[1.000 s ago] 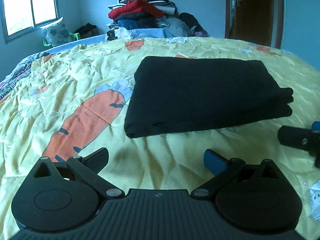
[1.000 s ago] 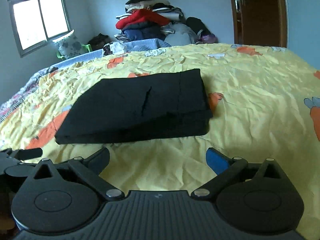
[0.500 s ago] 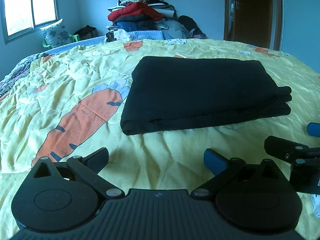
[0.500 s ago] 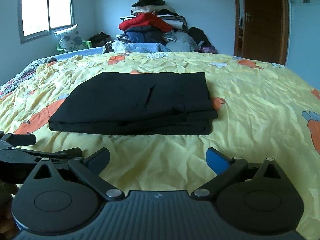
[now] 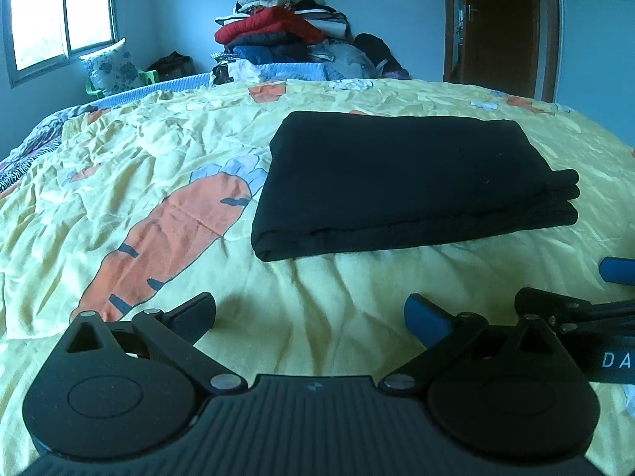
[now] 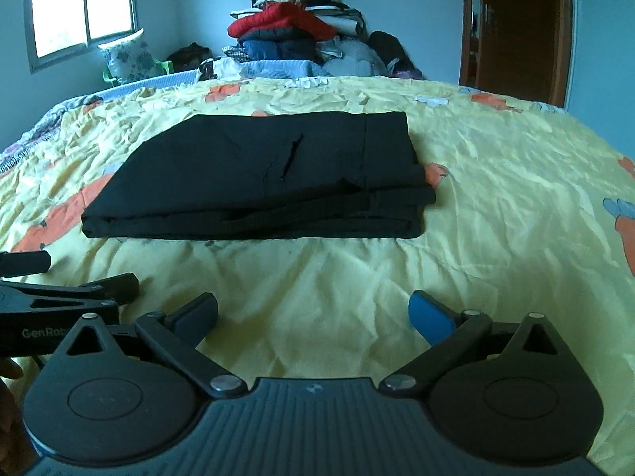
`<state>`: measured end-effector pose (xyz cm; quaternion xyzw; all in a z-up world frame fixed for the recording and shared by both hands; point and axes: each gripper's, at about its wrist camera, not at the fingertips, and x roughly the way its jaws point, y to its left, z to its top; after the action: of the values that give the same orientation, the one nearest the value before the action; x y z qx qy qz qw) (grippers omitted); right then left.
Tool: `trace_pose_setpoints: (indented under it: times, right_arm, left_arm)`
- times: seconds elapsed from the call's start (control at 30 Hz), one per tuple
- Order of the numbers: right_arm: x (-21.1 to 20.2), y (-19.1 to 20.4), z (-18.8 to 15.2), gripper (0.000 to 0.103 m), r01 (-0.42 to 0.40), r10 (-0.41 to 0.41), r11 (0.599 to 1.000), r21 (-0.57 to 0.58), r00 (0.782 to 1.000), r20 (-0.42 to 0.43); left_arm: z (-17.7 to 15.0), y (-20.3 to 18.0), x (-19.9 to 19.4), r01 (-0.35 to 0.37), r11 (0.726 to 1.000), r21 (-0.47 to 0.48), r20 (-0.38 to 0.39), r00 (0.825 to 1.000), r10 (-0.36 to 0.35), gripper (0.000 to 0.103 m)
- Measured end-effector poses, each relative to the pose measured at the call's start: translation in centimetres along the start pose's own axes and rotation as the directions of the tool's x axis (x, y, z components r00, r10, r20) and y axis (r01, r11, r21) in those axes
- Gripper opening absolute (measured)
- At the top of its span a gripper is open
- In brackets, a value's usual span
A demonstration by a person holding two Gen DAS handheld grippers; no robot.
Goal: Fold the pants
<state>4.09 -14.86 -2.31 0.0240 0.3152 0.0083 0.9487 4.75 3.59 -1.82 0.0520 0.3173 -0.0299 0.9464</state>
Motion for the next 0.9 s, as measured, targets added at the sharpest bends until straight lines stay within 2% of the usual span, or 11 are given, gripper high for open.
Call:
trace_pose_setpoints:
  times: [0.27, 0.9]
  right_arm:
    - [0.33, 0.69, -0.16, 0.103, 0.036, -0.036, 0.998, -0.049, 0.999, -0.014]
    - [0.41, 0.54, -0.22, 0.103, 0.026, -0.026, 0.999, -0.039, 1.0, -0.016]
  left_arm:
    - [-0.14, 0.58, 0.27, 0.023, 0.999, -0.038, -0.011, 1.0, -0.023, 0.103]
    - [-0.21, 0.67, 0.33, 0.025, 0.998, -0.055, -0.015, 1.0, -0.026, 0.103]
